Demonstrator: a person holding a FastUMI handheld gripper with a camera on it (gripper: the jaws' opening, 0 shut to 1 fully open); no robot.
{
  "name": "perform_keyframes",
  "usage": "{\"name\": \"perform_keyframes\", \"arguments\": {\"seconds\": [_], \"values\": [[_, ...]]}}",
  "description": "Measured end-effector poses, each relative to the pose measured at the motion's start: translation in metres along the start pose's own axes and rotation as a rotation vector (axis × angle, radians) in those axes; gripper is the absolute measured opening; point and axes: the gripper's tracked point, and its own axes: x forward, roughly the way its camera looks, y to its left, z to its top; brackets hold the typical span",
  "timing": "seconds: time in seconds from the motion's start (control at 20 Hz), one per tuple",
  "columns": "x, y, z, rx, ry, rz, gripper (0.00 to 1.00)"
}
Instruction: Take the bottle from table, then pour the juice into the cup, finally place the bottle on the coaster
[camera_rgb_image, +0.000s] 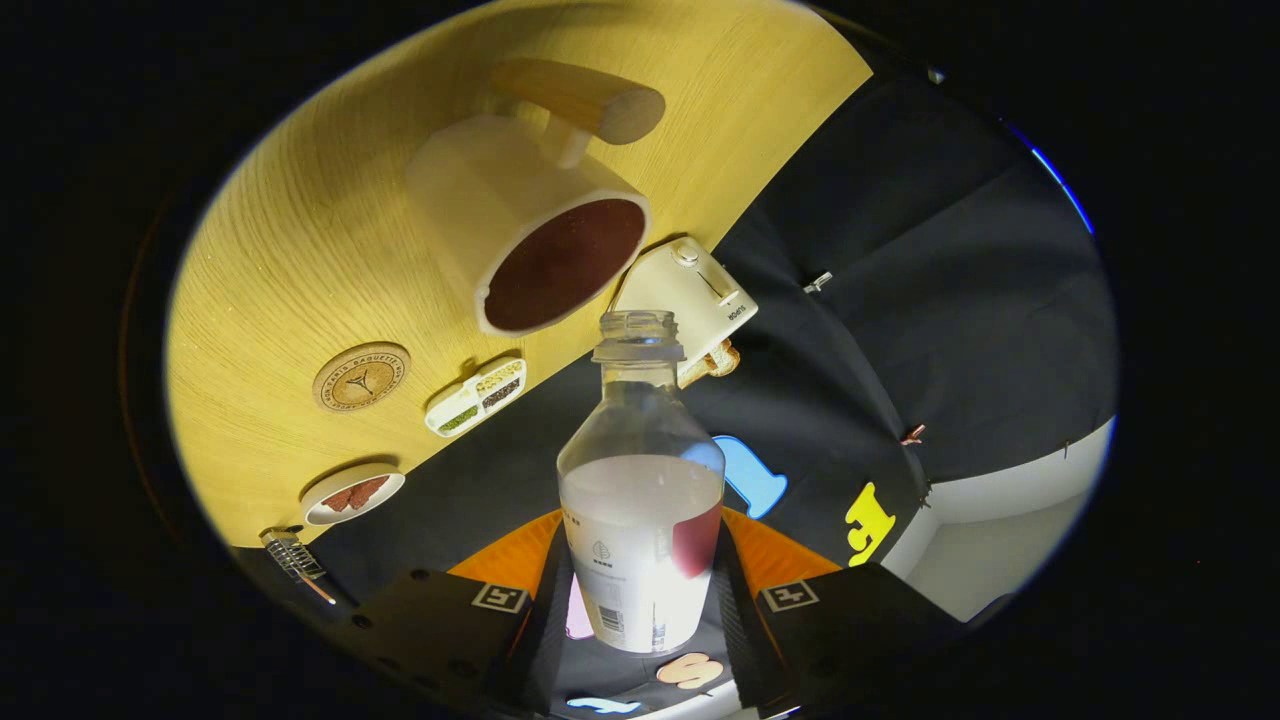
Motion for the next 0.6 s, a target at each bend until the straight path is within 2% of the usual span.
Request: {"name": "perform_keyframes", "arguments": {"seconds": [0.15, 0.25, 0.45, 0.6], "values": [[-0.002, 0.003, -0.002, 0.021, 0.016, 0.018, 0.69], [-0.005, 0.009, -0.005, 0.088, 0.040, 0.042, 0.69], [-0.017, 0.028, -0.008, 0.308, 0.111, 0.119, 0.69], [-0.028, 0.040, -0.002, 0.518, 0.159, 0.167, 0.69]]}}
